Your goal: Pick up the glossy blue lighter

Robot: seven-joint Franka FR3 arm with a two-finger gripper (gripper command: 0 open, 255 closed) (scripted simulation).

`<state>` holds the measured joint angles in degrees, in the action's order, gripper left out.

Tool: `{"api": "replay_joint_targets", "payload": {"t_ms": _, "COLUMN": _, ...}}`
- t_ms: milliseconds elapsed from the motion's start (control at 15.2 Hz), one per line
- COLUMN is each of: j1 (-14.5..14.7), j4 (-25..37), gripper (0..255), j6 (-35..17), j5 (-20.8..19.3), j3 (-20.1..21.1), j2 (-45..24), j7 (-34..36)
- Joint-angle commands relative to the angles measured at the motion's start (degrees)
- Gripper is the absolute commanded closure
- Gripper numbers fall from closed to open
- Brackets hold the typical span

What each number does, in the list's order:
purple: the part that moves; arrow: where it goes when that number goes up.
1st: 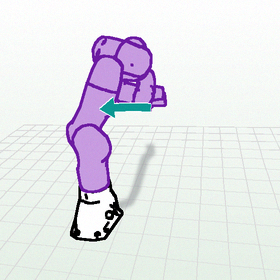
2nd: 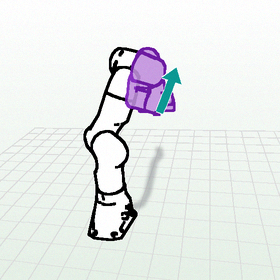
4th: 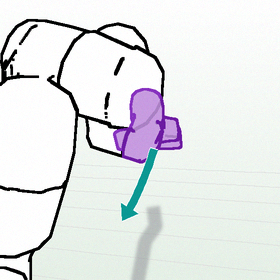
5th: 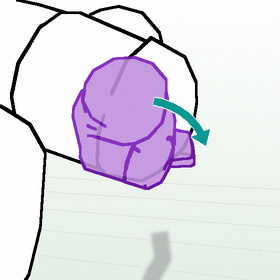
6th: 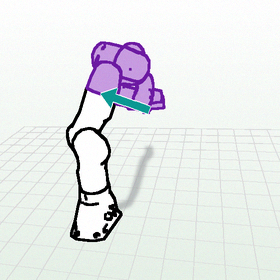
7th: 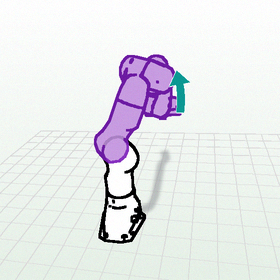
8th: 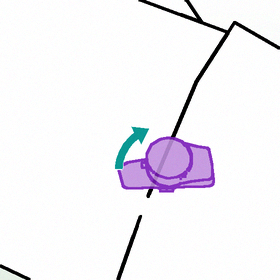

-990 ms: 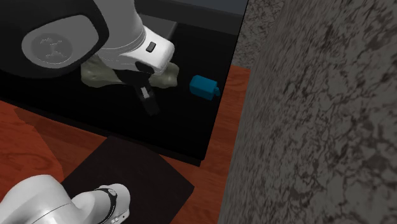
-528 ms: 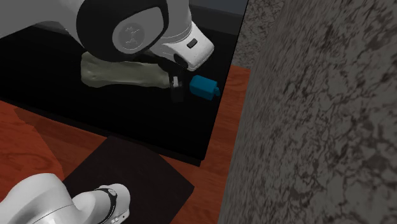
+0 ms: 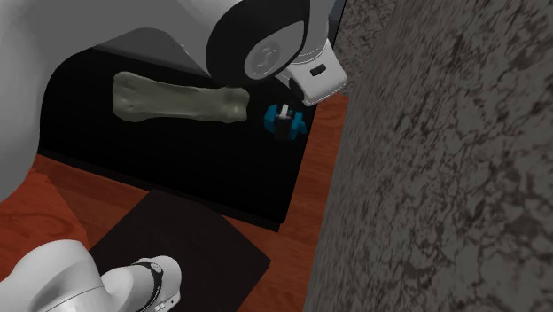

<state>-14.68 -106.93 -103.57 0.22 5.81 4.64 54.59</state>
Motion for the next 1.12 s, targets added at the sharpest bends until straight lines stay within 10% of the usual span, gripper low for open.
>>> {"api": "replay_joint_targets", "payload": {"t_ms": 0, "j1": -0.1, "j4": -0.7, "gripper": 0, "j6": -1.3, "j5": 0.0, "j3": 0.0, "j2": -0.5, "j7": 0.5}}
{"api": "replay_joint_targets", "payload": {"t_ms": 396, "j1": -0.1, "j4": -3.9, "gripper": 0, "j6": -4.8, "j5": -0.1, "j3": 0.0, "j2": -0.8, "j7": 0.6}}
{"api": "replay_joint_targets", "payload": {"t_ms": 462, "j1": -0.1, "j4": -3.9, "gripper": 255, "j6": -4.8, "j5": -0.1, "j3": 0.0, "j2": -0.8, "j7": 0.5}}
{"api": "replay_joint_targets", "payload": {"t_ms": 1056, "j1": -0.1, "j4": -3.9, "gripper": 255, "j6": -4.8, "j5": -0.1, "j3": 0.0, "j2": -0.8, "j7": 0.6}}
